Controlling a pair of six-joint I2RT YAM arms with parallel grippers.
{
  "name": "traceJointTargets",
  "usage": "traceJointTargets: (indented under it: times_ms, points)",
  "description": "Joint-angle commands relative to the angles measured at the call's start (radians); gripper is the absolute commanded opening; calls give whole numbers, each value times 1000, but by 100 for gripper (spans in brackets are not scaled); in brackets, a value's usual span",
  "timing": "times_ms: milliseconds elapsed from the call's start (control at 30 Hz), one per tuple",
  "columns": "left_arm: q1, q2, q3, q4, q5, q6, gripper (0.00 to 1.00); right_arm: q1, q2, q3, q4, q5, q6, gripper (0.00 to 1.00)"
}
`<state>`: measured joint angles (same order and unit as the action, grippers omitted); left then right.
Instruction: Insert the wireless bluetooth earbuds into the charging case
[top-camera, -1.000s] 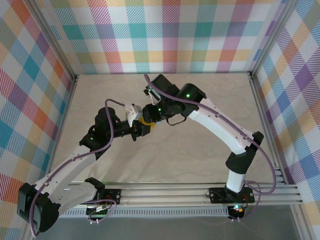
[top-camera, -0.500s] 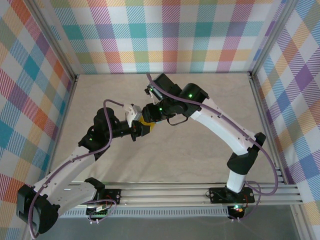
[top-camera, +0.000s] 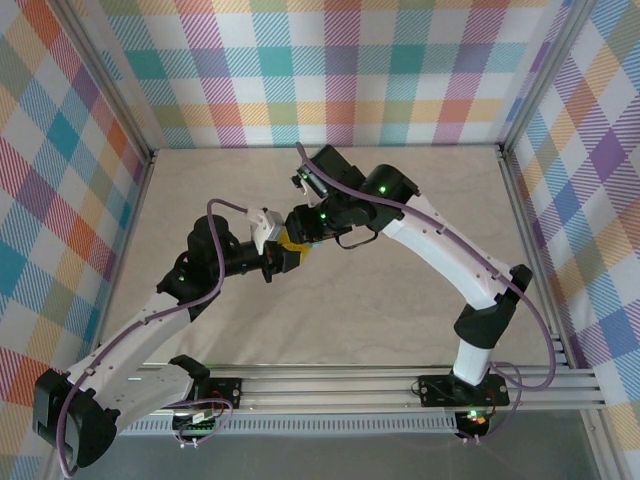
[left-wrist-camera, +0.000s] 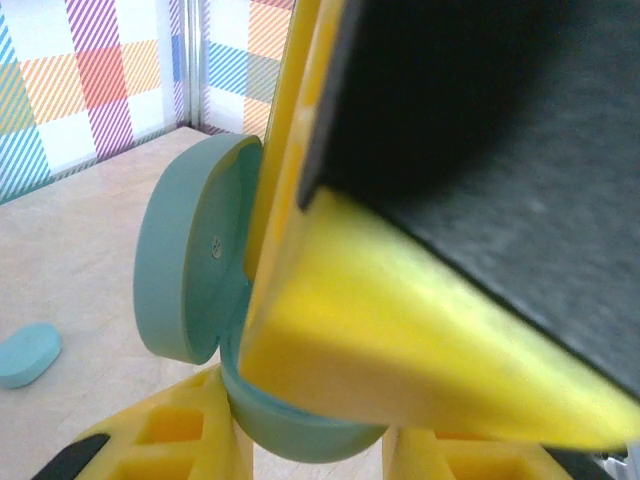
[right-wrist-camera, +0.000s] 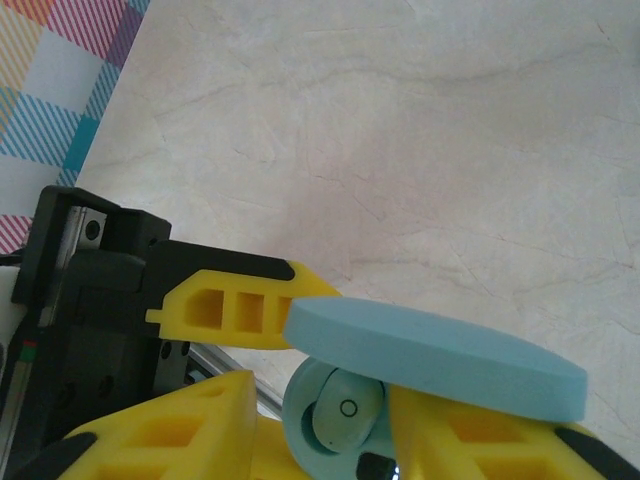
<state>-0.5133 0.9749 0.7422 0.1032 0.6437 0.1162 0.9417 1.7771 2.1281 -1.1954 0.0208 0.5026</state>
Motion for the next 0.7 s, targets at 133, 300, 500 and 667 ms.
traceJointTargets:
  times_ms: [133, 300, 500, 667]
  points:
    - [-13, -11, 3, 56, 11, -3, 0, -24, -19, -39, -37, -17, 21, 38]
    - [-13, 5, 10, 58, 11, 0, 0, -24, -62, -75, 38, -60, 4, 39]
    - [-13, 17, 20, 53, 13, 0, 0, -26, -158, -148, 152, -101, -18, 39]
    - [-13, 33, 32, 43, 27, -5, 0, -33, -260, -202, 231, -85, -22, 37]
